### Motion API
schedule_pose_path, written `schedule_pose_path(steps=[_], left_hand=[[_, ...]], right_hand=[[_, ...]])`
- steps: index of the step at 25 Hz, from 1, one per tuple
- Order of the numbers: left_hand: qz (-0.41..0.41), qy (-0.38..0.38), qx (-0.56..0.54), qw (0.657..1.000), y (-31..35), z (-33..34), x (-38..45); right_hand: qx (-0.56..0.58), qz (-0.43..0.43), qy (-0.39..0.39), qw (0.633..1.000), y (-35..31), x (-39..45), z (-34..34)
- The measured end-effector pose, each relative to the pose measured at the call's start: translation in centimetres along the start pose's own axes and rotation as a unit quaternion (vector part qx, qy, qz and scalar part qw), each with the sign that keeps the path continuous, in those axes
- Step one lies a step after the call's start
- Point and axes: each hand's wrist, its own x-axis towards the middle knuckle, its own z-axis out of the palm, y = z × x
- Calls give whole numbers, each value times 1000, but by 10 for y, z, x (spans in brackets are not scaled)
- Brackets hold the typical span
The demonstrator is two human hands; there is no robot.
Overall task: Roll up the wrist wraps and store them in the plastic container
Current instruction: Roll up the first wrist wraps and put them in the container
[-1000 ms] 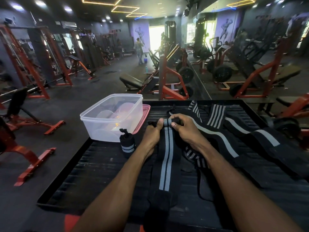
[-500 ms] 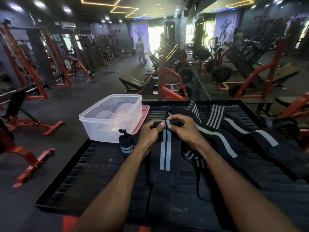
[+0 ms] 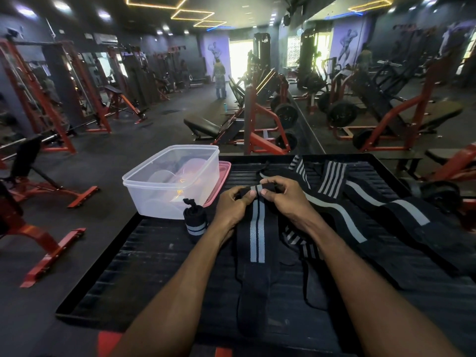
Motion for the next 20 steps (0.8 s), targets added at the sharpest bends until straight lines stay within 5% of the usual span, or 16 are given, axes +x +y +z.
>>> schedule_pose_path(steps=[3, 11, 16, 20], left_hand=[[14, 17, 32, 999, 0, 0, 1], [46, -18, 88, 995, -7, 0, 3], [98, 0, 78, 992, -3, -1, 3], [-6, -16, -51, 999, -1, -1, 4]], right_hand=[[47, 55, -47, 996, -3, 0, 4], [-50, 121, -125, 983, -3, -8, 7], [-53, 22, -23, 998, 2, -3, 11], [-26, -45, 2, 999, 7, 2, 4]])
